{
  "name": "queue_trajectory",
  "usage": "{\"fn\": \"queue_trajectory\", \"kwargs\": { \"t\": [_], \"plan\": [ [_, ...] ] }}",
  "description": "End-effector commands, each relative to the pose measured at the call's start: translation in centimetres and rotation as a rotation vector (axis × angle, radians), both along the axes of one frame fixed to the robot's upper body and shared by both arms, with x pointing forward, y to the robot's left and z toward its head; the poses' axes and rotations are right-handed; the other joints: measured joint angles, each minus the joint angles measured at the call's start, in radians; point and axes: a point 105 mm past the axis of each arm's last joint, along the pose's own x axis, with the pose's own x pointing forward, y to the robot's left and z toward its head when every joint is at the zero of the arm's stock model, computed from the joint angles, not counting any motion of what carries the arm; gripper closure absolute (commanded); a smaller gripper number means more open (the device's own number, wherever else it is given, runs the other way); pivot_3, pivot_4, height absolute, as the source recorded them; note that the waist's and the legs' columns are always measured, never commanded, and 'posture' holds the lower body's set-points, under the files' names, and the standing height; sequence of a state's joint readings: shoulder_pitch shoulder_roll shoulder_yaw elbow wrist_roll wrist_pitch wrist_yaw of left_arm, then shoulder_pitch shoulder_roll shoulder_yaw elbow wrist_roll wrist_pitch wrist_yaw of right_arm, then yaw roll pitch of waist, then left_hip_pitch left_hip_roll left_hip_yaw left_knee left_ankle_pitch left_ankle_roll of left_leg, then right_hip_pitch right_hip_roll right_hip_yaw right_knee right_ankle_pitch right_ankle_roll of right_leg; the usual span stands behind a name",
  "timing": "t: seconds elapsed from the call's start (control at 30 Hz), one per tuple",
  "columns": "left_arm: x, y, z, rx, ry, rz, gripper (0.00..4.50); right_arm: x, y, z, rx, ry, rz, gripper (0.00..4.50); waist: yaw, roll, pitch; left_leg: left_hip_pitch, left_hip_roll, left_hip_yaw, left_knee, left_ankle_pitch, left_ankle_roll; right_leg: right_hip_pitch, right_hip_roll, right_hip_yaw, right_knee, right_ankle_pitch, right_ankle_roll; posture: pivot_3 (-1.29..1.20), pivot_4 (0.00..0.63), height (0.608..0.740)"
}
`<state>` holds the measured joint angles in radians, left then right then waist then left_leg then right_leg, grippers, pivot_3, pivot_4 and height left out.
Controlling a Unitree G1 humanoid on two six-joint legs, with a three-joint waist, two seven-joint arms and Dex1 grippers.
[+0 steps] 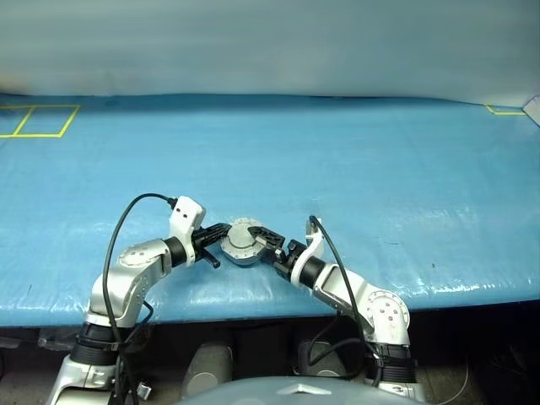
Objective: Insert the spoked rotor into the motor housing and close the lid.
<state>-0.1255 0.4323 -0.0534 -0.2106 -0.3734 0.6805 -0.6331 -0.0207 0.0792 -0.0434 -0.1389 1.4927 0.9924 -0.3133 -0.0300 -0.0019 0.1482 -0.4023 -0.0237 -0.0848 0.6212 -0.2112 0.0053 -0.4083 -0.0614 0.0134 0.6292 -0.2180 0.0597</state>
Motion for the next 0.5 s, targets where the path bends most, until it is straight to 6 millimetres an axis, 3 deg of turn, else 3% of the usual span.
{"fn": "queue_trajectory", "kwargs": {
  "t": [0.03,0.2,0.23,0.5],
  "plan": [
    [-1.4,-1.1,-2.5,0.004,0.106,-0.034,4.5,-1.4,2.8,1.3,0.106,0.008,0.087,0.6,0.0,0.0,0.0,0.0,0.0,0.0,0.0,0.0,0.0,0.0,0.0,0.0,0.0,0.0,0.0,0.0,0.15,0.74],
    [-1.5,-1.2,-2.7,-0.001,0.11,-0.029,4.5,-1.4,2.5,0.9,0.09,0.02,0.087,2.22,0.0,0.0,0.0,-0.002,-0.001,0.001,0.0,0.0,0.0,0.0,-0.001,0.001,0.0,0.0,0.0,0.0,0.15,0.74],
    [-1.6,-1.2,-2.7,-0.001,0.111,-0.028,4.5,-1.4,2.5,0.9,0.09,0.022,0.083,2.38,0.0,0.0,0.0,-0.002,-0.001,0.001,0.0,0.0,0.0,0.0,-0.001,0.001,0.0,0.0,0.0,0.0,0.15,0.74],
    [-1.7,-1.1,-2.9,0.0,0.114,-0.02,4.5,-0.9,1.6,1.0,0.104,0.027,0.028,2.38,-0.001,0.0,0.0,-0.002,-0.001,0.001,-0.001,0.0,0.0,0.0,-0.001,0.001,0.0,0.0,0.0,0.0,0.15,0.74]
  ]
}}
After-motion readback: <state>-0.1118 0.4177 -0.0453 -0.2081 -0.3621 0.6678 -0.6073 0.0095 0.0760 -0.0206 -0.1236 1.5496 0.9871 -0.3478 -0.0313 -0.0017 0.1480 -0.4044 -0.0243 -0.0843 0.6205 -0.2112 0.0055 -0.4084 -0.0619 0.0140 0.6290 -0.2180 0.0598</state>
